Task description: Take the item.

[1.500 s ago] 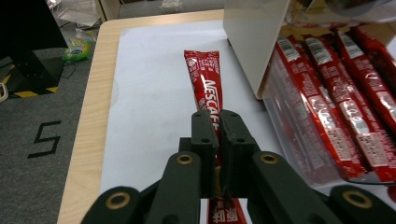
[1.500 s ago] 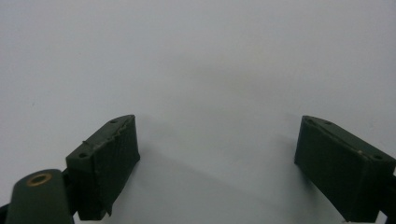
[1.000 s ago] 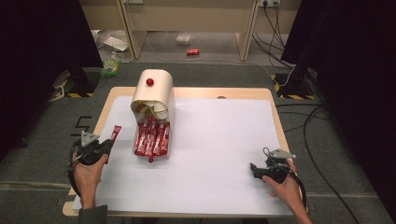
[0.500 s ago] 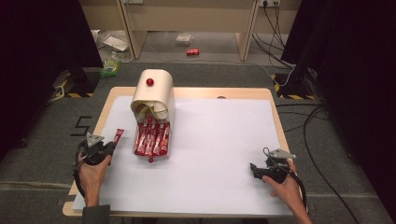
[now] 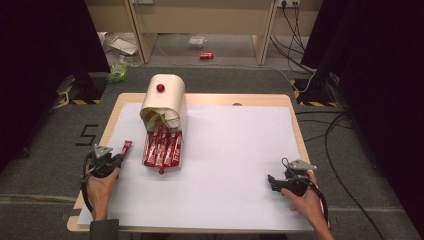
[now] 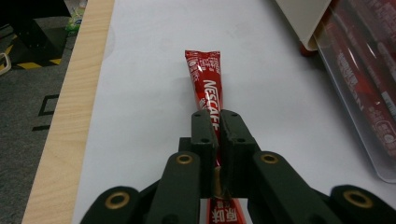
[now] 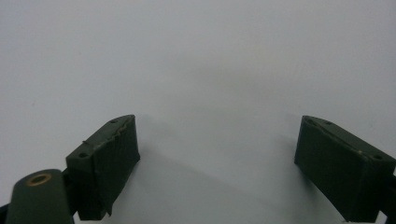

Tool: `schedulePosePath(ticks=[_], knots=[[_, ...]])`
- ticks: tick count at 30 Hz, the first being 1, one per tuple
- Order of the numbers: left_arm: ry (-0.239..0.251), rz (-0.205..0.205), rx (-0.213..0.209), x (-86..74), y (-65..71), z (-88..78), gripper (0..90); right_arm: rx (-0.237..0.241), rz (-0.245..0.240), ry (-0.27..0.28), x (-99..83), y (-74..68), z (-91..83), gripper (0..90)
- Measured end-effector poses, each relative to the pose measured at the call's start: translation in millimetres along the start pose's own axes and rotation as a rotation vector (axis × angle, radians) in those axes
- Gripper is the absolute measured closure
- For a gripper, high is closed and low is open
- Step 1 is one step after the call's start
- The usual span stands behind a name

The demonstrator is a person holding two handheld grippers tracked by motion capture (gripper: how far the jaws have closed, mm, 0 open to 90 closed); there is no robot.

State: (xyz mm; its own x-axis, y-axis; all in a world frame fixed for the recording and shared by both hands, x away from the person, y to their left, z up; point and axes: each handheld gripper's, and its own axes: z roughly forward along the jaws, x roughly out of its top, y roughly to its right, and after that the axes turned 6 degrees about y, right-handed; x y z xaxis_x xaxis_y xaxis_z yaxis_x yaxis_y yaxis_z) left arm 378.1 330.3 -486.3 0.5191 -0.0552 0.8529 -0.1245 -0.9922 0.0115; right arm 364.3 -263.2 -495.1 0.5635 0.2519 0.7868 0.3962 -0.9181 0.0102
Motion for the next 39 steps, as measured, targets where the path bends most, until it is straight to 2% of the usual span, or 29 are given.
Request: schedulePosePath(ticks=[10,17,22,27,30,36,39], knots=[[-0.01,-0.005,0.013,-4.6,-1.6,4.7,83.7,0.0,0.0,0.0,0.0,0.0,0.0,14.0],[-0.019,-0.007,0.022,-5.3,-1.1,5.6,79.9,0.0,0.0,0.0,0.0,0.0,0.0,14.0],[-0.012,0.008,0.037,-1.5,1.0,2.0,68.2,0.0,0.0,0.0,0.0,0.0,0.0,14.0],[0.008,0.011,0.041,2.2,2.5,-2.0,63.2,0.0,-0.001,0.0,0.0,0.0,0.0,14.0],[0.017,0.006,0.029,4.4,2.2,-3.7,53.5,0.0,0.0,0.0,0.0,0.0,0.0,14.0],[0.034,0.022,0.009,10.1,4.2,-9.2,47.8,0.0,0.0,0.0,0.0,0.0,0.0,14.0],[0.046,0.022,-0.012,14.6,5.5,-13.4,42.1,0.0,0.0,0.0,0.0,0.0,0.0,14.0]])
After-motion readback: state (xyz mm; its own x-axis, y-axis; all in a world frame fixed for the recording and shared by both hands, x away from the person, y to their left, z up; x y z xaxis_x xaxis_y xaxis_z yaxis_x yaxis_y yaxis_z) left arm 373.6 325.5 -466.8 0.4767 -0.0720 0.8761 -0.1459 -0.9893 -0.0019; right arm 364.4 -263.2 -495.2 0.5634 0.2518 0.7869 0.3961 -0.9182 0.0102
